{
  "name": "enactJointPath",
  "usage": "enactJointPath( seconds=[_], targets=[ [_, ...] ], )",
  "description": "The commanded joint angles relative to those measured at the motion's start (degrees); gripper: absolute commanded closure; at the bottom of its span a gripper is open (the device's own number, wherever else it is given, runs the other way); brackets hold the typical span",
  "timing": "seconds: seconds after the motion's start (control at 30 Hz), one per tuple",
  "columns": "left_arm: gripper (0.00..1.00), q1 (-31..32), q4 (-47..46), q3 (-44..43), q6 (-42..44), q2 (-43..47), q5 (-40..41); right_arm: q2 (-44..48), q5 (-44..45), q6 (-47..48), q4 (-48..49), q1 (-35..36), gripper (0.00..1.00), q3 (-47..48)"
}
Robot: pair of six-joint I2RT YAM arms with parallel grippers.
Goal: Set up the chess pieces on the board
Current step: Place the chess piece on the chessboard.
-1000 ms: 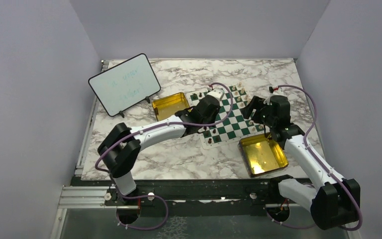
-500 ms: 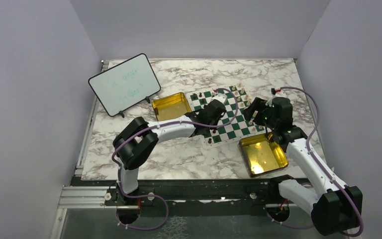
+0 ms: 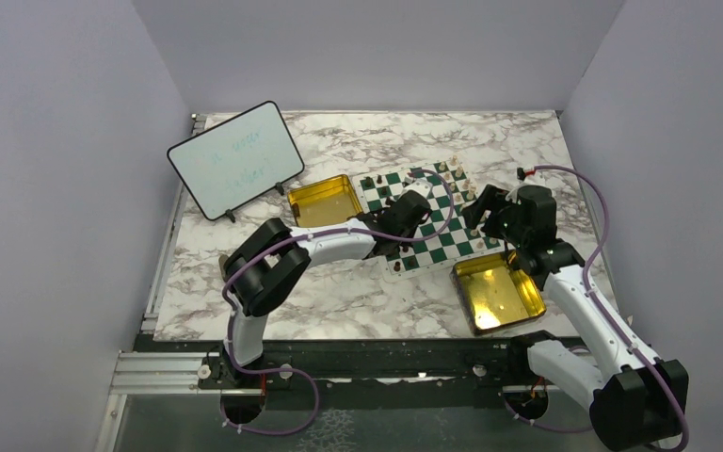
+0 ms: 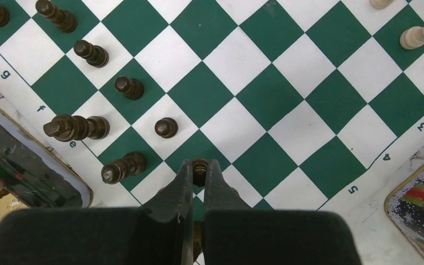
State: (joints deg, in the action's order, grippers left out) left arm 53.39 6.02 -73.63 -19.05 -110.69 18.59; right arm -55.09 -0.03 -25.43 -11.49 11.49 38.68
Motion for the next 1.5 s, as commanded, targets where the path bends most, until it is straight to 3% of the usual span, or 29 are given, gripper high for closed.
enactJointPath(
  seconds=[0.0,0.63,0.83,1.17,1.47],
  targets=[
    [1.00,0.4,-1.2,-1.8,0.5,-1.2,1.4,1.3,1.6,0.5,-1.4,-0.5,0.25,0.8],
    [1.00,0.4,-1.6,-2.2,0.5,-4.5,2.4,1.0,1.4,0.9,-1.3,-0.5,0.25,1.0],
    [0.88,0.4,-1.1,-2.4,0.7,-4.8,3.3,0.8,1.4,0.8,-1.0,-0.5,0.25,0.9],
    [0.76,0.4,2.0,-5.7,1.3,-2.6,3.3,0.7,-1.1,1.2,-0.1,-0.5,0.25,0.4],
    [0.74,0.4,4.1,-7.4,1.2,-0.6,3.3,0.9,-2.3,0.3,0.3,-0.4,0.25,0.1]
  ],
)
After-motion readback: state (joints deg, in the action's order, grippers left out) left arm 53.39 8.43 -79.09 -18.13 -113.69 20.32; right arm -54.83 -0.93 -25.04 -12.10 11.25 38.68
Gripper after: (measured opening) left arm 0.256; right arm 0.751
